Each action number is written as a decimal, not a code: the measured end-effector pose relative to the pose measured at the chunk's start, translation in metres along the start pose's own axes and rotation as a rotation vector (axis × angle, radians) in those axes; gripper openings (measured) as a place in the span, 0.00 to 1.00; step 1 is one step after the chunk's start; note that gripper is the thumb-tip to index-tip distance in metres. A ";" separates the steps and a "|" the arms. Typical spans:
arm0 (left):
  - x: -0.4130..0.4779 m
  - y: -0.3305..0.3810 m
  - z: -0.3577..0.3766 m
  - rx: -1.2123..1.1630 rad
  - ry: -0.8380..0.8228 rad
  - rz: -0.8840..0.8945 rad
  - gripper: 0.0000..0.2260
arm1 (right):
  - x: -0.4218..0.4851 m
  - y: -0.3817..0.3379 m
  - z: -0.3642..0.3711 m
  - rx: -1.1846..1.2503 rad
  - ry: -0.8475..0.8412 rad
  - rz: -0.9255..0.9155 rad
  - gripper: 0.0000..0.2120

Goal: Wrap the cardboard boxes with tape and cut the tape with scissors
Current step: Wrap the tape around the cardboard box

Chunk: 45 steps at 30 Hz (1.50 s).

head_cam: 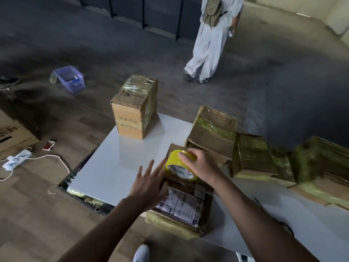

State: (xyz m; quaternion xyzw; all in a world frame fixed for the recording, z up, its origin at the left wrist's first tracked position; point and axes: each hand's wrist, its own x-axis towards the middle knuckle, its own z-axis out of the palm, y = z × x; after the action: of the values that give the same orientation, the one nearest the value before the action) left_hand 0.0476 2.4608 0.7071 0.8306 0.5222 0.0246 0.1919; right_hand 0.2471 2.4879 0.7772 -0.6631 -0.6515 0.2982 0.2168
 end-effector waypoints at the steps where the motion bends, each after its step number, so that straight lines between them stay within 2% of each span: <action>1: 0.001 0.001 0.000 0.022 0.005 -0.006 0.28 | -0.001 0.001 -0.003 0.019 -0.018 0.026 0.22; 4: 0.000 0.006 0.000 0.074 0.035 -0.004 0.28 | -0.002 -0.002 -0.004 -0.027 -0.015 0.005 0.20; 10: 0.001 0.009 0.001 0.146 0.049 0.008 0.29 | -0.015 0.022 -0.034 -0.215 0.050 0.031 0.23; 14: 0.012 0.031 0.003 0.293 0.011 -0.003 0.31 | -0.024 0.031 -0.039 -0.170 0.059 0.035 0.23; 19: 0.025 0.060 0.015 0.034 0.119 0.098 0.32 | -0.025 0.028 -0.036 -0.157 0.118 0.045 0.24; 26: 0.030 0.054 0.022 0.089 0.075 0.104 0.38 | -0.044 0.056 -0.029 0.265 0.125 0.146 0.22; 28: 0.029 0.055 0.022 0.099 0.074 0.097 0.38 | -0.044 0.054 -0.032 0.254 0.130 0.155 0.20; 32: 0.029 0.056 0.021 0.131 0.063 0.095 0.36 | -0.045 0.057 -0.055 0.048 0.125 0.090 0.23; 37: 0.031 0.061 0.015 0.186 0.005 0.097 0.34 | -0.050 0.056 -0.053 -0.084 0.136 0.088 0.26; 39: 0.033 0.070 0.014 0.201 0.039 0.119 0.32 | -0.047 0.052 -0.050 -0.134 0.152 0.093 0.26; 42: 0.035 0.094 0.020 0.075 0.100 0.165 0.31 | -0.045 0.053 -0.055 -0.092 0.155 0.141 0.25; 45: 0.038 0.101 0.032 0.004 0.081 0.120 0.30 | -0.049 0.063 -0.056 0.049 0.122 0.151 0.24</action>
State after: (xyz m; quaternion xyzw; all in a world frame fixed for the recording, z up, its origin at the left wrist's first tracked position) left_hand 0.1593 2.4465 0.7057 0.8591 0.4787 0.0686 0.1674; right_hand 0.3330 2.4416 0.7812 -0.7218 -0.5778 0.2885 0.2489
